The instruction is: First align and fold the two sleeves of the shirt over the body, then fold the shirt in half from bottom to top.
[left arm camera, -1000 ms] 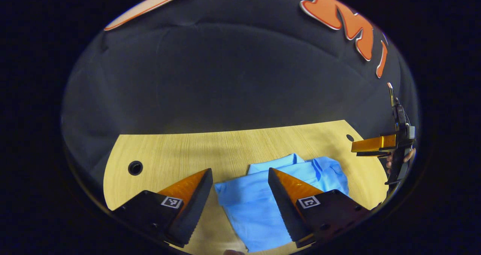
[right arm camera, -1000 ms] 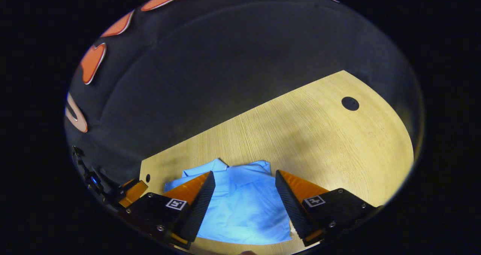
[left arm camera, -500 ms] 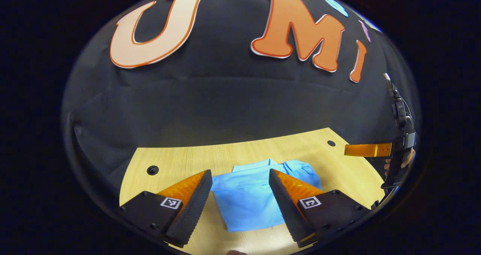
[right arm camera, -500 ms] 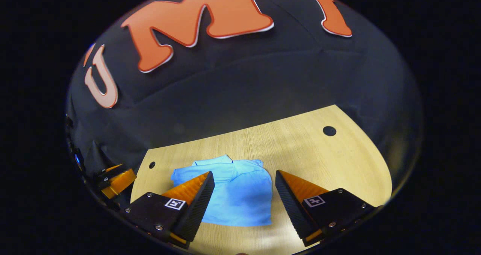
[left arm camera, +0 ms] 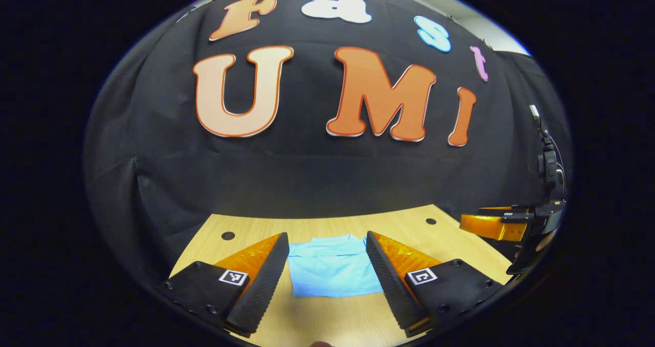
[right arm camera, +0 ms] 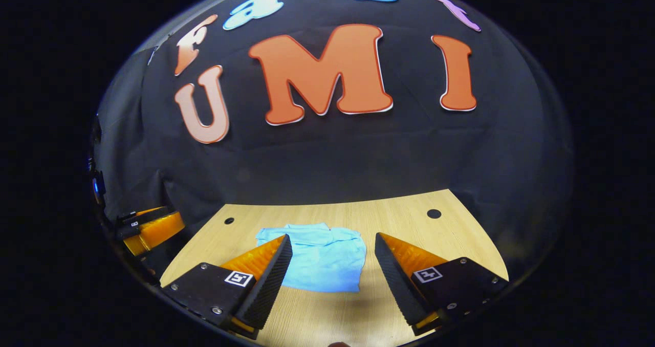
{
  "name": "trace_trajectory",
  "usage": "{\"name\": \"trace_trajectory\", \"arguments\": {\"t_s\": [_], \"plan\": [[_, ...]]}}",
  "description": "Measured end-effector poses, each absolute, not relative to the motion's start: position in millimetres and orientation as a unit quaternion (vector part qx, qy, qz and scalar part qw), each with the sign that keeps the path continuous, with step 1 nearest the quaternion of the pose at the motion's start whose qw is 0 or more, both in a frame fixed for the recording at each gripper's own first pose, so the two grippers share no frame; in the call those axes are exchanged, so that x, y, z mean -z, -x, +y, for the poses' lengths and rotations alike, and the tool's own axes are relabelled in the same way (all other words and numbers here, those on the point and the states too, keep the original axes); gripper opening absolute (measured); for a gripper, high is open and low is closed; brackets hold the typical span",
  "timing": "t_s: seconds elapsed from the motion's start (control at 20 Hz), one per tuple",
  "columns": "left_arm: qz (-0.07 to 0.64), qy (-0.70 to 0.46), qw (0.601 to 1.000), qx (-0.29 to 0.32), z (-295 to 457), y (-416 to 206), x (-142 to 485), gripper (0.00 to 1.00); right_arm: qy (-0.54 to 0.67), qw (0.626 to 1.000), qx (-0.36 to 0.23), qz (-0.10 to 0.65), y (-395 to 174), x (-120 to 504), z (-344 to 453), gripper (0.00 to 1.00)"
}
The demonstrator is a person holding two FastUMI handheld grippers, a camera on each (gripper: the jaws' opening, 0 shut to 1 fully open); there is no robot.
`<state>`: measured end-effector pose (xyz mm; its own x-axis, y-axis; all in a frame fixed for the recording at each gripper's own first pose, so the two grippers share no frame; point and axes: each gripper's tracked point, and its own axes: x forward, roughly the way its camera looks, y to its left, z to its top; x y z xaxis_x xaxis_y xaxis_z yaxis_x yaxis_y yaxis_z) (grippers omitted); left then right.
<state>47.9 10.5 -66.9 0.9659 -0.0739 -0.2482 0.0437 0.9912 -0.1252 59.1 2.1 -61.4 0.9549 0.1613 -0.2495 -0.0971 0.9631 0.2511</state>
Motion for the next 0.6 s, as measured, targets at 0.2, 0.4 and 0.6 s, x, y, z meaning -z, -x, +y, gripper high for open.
{"name": "trace_trajectory", "arguments": {"t_s": [0.2, 0.4, 0.6], "plan": [[0.08, 0.063, 0.995, 0.02, -4.5, 1.8, 49.1, 0.97, -0.081, 0.993, -0.056, 0.071, -7.5, 50.7, -2.9, 0.98], [0.058, 0.066, 0.996, 0.009, -22.3, 46.5, 48.5, 0.97, -0.048, 0.998, -0.044, 0.017, 31.9, 45.0, -5.0, 0.98], [0.061, 0.094, 0.994, 0.009, -37.3, 74.7, 49.4, 0.96, -0.044, 0.997, -0.059, 0.021, 63.2, 56.4, -3.8, 0.98]]}}
